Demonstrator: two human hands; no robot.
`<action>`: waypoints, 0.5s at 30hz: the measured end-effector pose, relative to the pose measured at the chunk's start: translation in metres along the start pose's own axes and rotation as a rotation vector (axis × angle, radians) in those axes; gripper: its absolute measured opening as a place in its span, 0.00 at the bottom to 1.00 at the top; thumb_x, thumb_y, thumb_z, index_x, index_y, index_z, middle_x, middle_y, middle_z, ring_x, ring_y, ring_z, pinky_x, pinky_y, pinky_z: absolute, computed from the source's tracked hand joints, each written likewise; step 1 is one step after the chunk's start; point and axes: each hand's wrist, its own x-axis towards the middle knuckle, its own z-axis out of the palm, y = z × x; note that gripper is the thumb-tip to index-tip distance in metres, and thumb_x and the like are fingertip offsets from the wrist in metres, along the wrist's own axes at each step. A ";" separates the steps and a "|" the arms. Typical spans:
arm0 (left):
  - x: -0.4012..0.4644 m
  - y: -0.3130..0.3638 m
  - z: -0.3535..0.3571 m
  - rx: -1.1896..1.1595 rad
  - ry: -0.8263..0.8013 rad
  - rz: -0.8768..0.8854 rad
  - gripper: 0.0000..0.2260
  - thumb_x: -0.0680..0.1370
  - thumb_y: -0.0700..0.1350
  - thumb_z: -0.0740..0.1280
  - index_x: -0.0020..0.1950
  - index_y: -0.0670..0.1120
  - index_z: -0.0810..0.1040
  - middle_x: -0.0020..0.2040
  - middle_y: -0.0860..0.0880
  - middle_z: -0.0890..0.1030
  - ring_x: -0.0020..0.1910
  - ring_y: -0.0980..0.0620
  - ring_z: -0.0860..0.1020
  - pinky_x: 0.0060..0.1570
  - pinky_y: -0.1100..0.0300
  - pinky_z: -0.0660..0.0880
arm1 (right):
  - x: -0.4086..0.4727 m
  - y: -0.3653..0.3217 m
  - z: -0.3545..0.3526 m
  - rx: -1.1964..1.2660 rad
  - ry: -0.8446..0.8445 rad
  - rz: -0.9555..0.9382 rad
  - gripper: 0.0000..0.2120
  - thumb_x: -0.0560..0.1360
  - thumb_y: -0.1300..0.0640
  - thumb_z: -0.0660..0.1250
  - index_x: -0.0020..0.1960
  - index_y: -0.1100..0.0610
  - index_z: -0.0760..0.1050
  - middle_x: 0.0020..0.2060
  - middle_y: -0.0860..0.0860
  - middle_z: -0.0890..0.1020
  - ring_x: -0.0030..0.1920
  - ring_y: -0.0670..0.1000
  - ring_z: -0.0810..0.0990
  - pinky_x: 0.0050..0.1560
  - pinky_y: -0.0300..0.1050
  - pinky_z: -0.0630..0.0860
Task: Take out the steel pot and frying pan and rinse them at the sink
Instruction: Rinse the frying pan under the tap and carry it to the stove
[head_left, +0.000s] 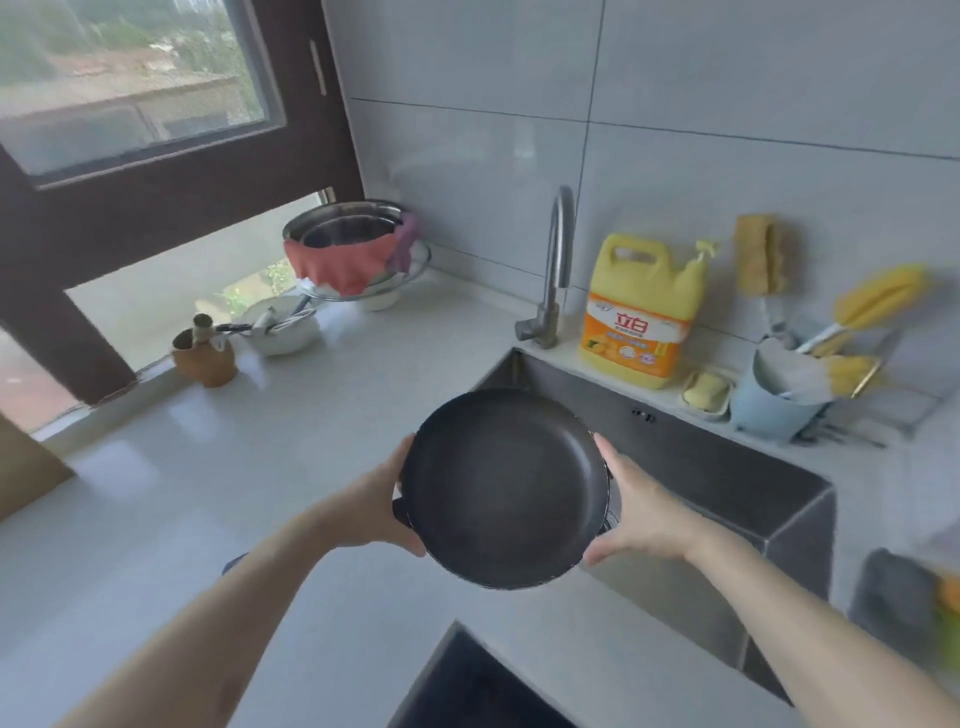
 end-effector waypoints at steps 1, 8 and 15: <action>0.022 0.009 0.004 0.013 -0.027 0.008 0.49 0.62 0.35 0.78 0.67 0.73 0.57 0.54 0.49 0.77 0.45 0.45 0.83 0.48 0.54 0.81 | 0.001 0.011 -0.014 0.011 0.023 0.028 0.72 0.50 0.40 0.83 0.77 0.40 0.35 0.78 0.40 0.49 0.77 0.44 0.51 0.74 0.46 0.57; 0.143 0.056 0.025 0.109 -0.221 0.025 0.51 0.63 0.43 0.82 0.63 0.77 0.49 0.52 0.63 0.79 0.51 0.64 0.79 0.51 0.69 0.76 | 0.013 0.079 -0.061 0.079 0.109 0.177 0.74 0.47 0.37 0.81 0.77 0.40 0.36 0.78 0.42 0.50 0.77 0.46 0.53 0.75 0.52 0.57; 0.246 0.043 0.046 0.215 -0.377 -0.003 0.61 0.59 0.50 0.83 0.76 0.65 0.41 0.69 0.63 0.71 0.67 0.57 0.72 0.69 0.56 0.69 | 0.046 0.134 -0.060 0.178 0.131 0.300 0.71 0.51 0.43 0.83 0.78 0.43 0.36 0.78 0.42 0.51 0.77 0.45 0.53 0.73 0.45 0.56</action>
